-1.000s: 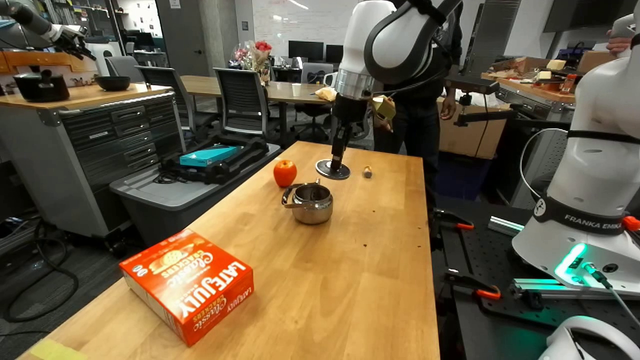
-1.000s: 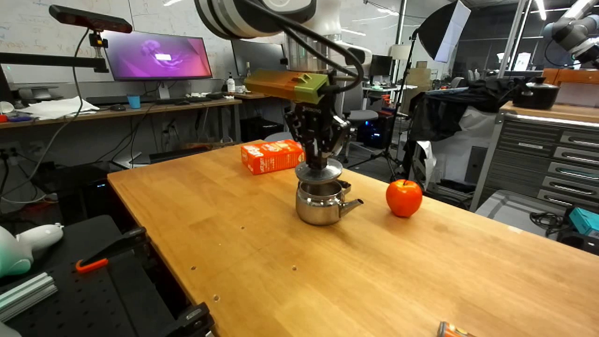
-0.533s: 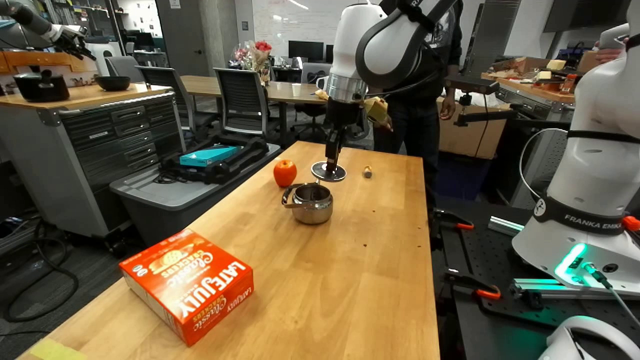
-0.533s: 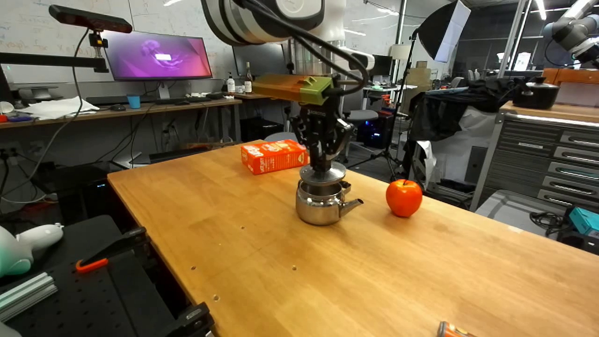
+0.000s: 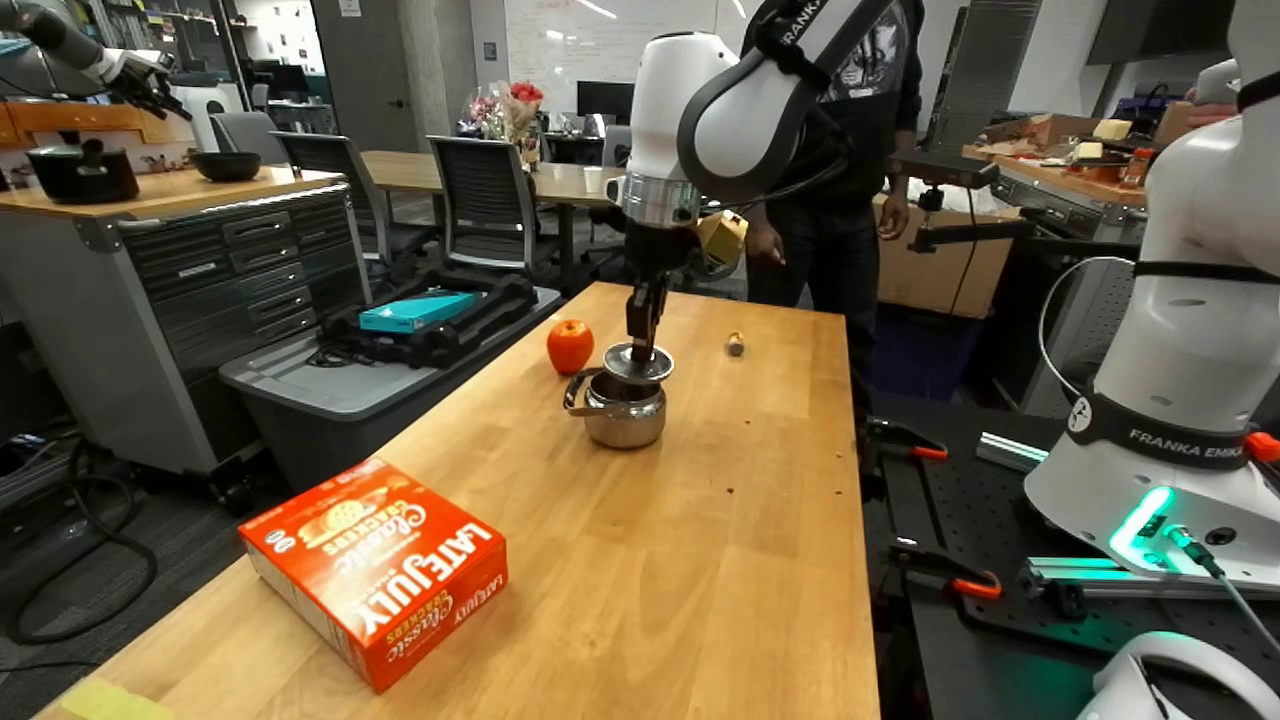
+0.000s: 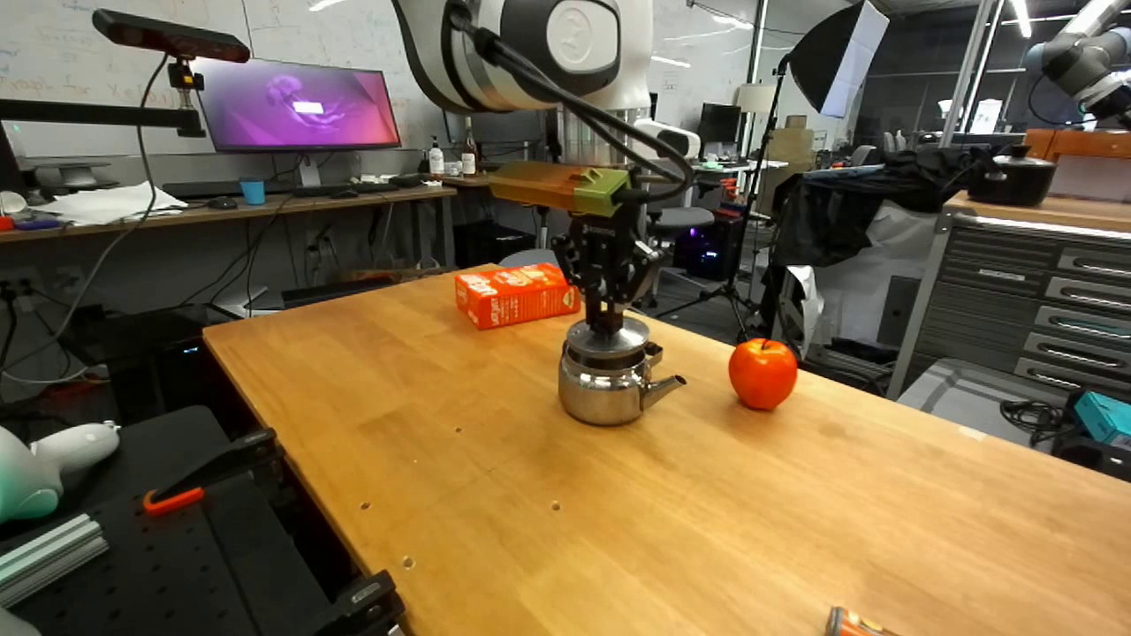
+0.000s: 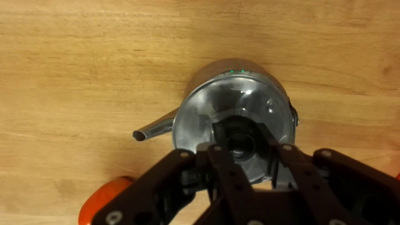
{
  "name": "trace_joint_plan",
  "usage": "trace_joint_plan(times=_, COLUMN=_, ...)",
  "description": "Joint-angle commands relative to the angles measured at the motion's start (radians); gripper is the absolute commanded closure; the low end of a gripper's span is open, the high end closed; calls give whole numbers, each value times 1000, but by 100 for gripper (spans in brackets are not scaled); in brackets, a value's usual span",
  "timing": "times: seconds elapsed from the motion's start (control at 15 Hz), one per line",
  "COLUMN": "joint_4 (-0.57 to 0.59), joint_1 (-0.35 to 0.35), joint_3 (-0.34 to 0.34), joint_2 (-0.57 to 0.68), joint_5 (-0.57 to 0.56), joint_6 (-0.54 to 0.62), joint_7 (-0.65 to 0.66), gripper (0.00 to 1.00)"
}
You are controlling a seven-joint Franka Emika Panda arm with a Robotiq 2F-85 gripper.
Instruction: Pick up the lid and put it on the kettle
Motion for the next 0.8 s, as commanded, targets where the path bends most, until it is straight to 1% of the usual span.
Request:
trace_joint_plan(times=0.0, joint_4=58, joint_1=9, joint_3=8, joint_2=44, joint_5=-12, joint_6=-24, joint_7=19, gripper=93)
trace_joint_plan(times=0.4, joint_4=77, joint_1=10, joint_3=8, joint_2=88, joint_5=-16, joint_6=-21, joint_7=17, gripper=93)
trace_joint_plan(times=0.73, joint_4=76, joint_1=5, joint_3=29, joint_2=95, joint_5=13, joint_6=1, joint_7=-3, gripper=93)
